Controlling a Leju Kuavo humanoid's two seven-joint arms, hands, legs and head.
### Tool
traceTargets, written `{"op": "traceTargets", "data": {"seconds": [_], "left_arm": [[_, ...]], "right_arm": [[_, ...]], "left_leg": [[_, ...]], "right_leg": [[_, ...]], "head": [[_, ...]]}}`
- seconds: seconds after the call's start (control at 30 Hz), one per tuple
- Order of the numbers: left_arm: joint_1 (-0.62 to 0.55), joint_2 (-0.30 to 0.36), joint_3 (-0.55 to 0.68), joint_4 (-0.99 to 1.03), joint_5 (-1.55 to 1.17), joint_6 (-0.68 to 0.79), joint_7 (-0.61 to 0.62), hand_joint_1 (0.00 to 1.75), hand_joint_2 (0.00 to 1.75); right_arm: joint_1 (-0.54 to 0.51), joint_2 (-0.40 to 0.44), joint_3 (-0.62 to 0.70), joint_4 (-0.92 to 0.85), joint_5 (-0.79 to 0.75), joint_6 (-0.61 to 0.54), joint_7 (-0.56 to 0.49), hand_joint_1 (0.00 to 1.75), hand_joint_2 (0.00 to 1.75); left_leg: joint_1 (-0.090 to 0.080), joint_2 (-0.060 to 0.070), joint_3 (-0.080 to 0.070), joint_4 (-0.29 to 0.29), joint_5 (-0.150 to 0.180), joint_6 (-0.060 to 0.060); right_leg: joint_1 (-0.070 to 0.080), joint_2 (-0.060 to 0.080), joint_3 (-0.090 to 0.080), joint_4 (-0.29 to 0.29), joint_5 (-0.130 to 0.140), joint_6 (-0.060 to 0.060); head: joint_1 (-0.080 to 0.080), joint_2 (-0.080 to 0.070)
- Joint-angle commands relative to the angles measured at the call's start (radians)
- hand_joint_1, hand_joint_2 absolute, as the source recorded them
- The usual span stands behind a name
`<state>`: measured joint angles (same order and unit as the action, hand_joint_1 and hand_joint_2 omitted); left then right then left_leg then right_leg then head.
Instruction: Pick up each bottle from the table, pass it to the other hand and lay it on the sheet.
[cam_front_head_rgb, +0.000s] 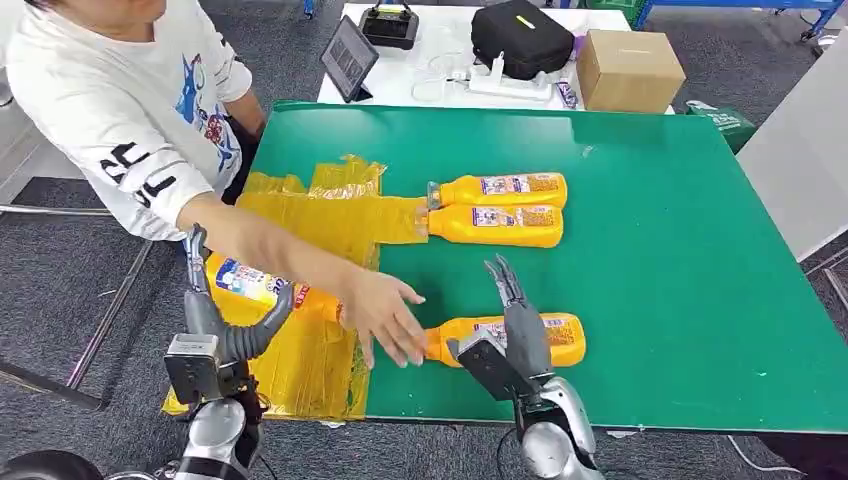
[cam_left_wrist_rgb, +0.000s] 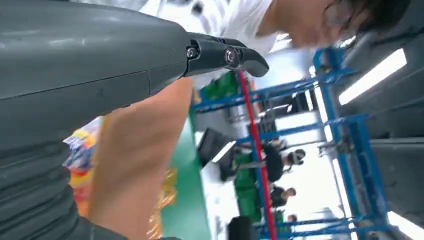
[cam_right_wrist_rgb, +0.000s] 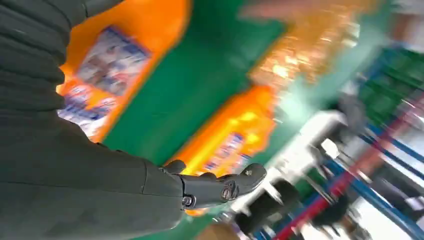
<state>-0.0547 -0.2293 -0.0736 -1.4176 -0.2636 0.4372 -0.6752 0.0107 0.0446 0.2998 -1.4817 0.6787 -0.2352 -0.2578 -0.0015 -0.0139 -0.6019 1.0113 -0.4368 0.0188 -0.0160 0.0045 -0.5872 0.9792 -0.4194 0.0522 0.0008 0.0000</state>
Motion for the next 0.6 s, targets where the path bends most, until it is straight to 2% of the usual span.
{"op": "traceTargets", "data": {"seconds": [0.03, 0.23, 0.43, 0.6], "left_arm": [[0.042, -0.010, -0.021, 0.019, -0.045, 0.004, 0.008, 0.00, 1.75], [0.030, -0.013, -0.023, 0.044, -0.052, -0.023, 0.027, 0.00, 1.75], [0.030, -0.013, -0.023, 0.044, -0.052, -0.023, 0.027, 0.00, 1.75], [0.018, -0.013, -0.027, 0.064, -0.046, -0.038, 0.033, 0.00, 1.75]], "right_arm": [[0.048, -0.180, -0.028, -0.068, -0.017, 0.134, 0.063, 0.00, 1.75], [0.070, -0.233, -0.020, -0.086, -0.018, 0.161, 0.105, 0.00, 1.75], [0.070, -0.233, -0.020, -0.086, -0.018, 0.161, 0.105, 0.00, 1.75], [0.067, -0.268, -0.015, -0.065, -0.024, 0.193, 0.139, 0.00, 1.75]], "left_leg": [[0.001, -0.002, 0.003, 0.000, -0.001, -0.001], [0.000, 0.000, 0.000, 0.000, 0.000, 0.000], [0.001, 0.001, 0.002, 0.000, -0.001, 0.000], [0.001, 0.001, 0.003, 0.000, -0.001, -0.001]], "right_leg": [[0.001, -0.004, 0.005, -0.001, -0.002, -0.002], [0.001, -0.002, 0.001, 0.000, 0.000, -0.001], [0.001, -0.001, 0.002, -0.001, 0.000, -0.001], [0.001, -0.001, 0.003, -0.001, -0.001, -0.002]], "head": [[0.000, 0.000], [0.000, 0.000], [0.000, 0.000], [0.000, 0.000]]}}
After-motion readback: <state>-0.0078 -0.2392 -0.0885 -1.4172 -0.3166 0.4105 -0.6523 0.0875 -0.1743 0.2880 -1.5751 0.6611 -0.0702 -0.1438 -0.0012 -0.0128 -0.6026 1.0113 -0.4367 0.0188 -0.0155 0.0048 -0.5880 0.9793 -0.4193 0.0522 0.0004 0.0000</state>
